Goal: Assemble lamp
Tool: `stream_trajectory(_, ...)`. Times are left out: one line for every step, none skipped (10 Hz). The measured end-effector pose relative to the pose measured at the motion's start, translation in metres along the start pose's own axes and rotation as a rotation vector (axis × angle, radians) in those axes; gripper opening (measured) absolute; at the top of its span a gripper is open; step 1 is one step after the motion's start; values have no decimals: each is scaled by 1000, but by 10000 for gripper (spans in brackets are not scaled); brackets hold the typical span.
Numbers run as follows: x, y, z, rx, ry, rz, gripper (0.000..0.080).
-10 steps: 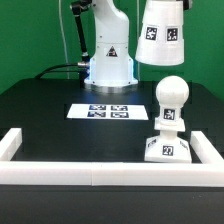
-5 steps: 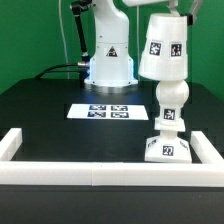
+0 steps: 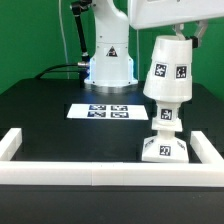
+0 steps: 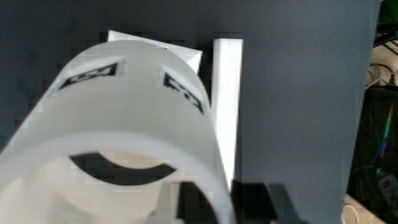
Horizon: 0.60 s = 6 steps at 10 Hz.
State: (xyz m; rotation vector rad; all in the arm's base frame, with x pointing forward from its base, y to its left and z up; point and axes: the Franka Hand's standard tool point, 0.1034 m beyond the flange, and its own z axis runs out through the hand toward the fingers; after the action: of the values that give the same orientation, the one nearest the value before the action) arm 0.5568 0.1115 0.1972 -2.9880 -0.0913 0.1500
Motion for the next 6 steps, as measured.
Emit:
stream_trajectory(2,1,4,-2,4,0,44)
stream_trajectory(3,2,9,-6,10,1,44)
stream_trajectory(2,4,14,-8,7,2,44)
stream_trajectory(1,4,19,-10,3,3,44)
stream_trajectory(2,4,23,-11,4,2,44)
stream_trajectory(3,4,27,-14,8,1,44)
